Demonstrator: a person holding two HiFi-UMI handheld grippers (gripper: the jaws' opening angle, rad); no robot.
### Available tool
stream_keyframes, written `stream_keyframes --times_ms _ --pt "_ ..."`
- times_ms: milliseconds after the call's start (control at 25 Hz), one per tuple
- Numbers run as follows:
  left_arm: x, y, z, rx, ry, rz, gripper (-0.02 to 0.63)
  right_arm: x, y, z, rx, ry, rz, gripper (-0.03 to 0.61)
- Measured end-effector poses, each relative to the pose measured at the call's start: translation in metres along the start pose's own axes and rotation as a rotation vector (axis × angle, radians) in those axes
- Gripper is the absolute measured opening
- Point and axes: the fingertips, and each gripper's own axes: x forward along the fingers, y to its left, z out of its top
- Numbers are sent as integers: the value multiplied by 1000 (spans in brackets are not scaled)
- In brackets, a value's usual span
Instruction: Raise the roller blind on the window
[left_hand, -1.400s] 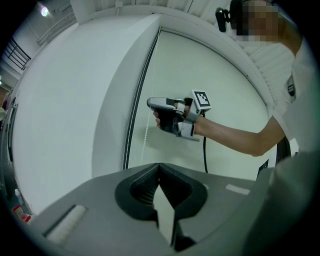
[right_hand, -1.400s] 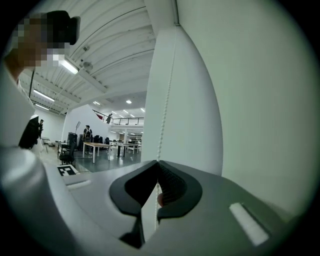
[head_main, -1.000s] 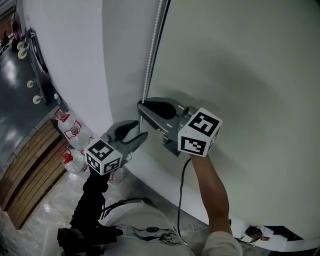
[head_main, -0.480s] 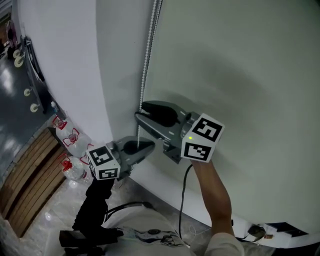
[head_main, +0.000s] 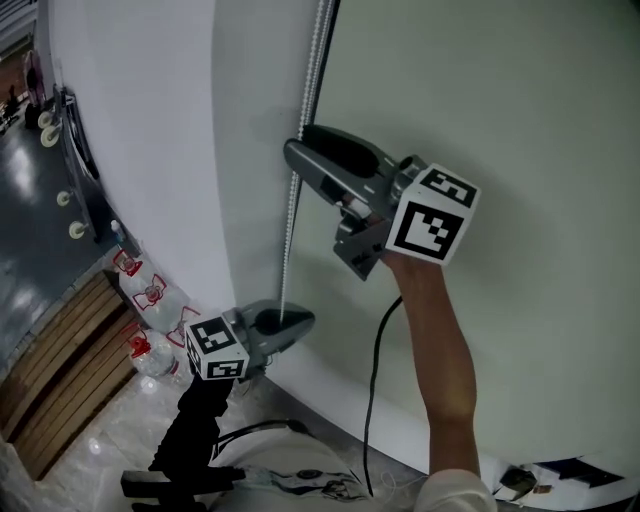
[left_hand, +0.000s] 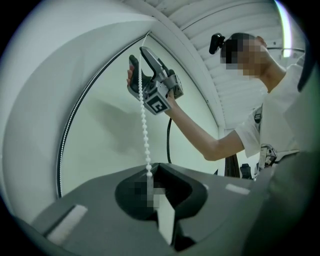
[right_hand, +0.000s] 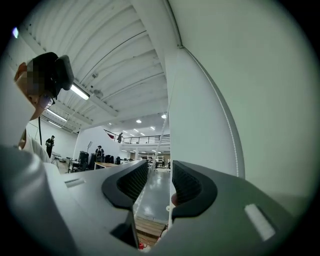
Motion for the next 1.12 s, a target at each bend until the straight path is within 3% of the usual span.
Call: stream_keyframes --times_ms 240,400,480,680,1120 --pt "-3 -4 -2 3 8 11 -2 12 8 49 -37 -52 38 121" --pt "-4 -1 -4 1 9 17 -2 17 1 63 -42 -69 10 83" --pt "-4 1 -6 -2 12 20 -2 15 -1 65 -32 -82 1 18" --pt "-5 -2 -7 10 12 24 -2 5 9 70 25 -111 35 15" --pt "-4 3 -2 21 9 12 -2 -8 25 60 -24 -96 31 14"
